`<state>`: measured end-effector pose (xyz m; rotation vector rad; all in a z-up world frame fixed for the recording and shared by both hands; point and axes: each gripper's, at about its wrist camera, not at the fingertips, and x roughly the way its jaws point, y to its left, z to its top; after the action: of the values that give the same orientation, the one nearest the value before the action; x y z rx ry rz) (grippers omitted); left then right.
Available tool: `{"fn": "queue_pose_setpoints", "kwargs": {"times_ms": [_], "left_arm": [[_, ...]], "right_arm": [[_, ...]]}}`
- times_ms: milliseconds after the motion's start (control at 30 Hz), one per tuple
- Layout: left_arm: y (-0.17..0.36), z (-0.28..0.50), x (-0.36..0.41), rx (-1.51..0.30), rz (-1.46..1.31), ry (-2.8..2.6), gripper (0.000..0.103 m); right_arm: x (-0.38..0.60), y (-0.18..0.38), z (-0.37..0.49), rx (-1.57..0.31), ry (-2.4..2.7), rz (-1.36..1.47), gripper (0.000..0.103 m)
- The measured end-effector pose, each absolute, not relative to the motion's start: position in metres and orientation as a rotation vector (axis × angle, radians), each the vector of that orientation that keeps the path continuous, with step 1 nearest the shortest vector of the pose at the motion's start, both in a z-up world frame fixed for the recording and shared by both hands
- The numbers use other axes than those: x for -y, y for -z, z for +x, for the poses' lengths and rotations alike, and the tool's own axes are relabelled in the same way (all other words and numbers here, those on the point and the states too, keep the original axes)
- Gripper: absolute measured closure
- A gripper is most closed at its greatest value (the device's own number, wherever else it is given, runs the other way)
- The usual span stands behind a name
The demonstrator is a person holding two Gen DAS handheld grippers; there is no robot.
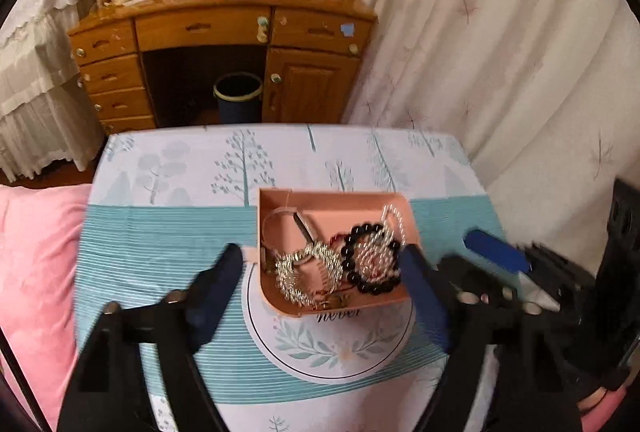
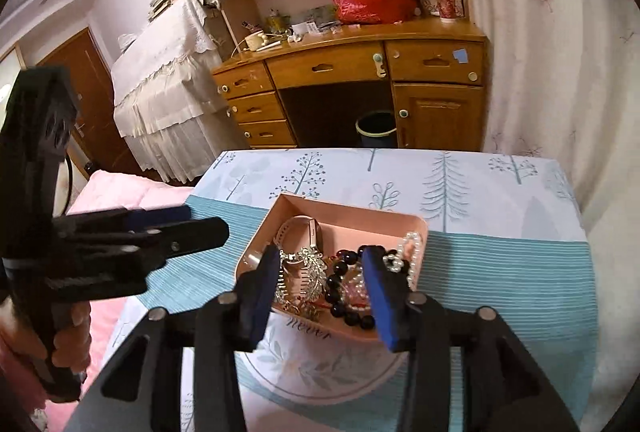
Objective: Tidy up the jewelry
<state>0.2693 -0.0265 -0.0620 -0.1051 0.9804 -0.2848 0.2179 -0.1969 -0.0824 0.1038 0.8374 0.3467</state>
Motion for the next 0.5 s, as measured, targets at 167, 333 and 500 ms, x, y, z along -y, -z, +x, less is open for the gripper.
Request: {"fn": "queue_pose_setpoints", "kwargs": {"times_ms": [167,333,500], "left_arm": [[0.043,0.248,0.022,-1.037,-0.038,0.185,0.008],[0.046,0.206,0.013,-1.120,-0.045,0.235,0.008],[0.041,0.139,-0.008,-1.080,-0.019,0.167,0.008]], "right_arm": [[0.212,0.069,0.185,-0.883,-0.296,0.110,0.020],[0.219,0.072,0.126,-1.008,-0.156,0.178,0.013],[0.211,0.081,0.055,-1.120,-0.008,0.265,0.010]]}}
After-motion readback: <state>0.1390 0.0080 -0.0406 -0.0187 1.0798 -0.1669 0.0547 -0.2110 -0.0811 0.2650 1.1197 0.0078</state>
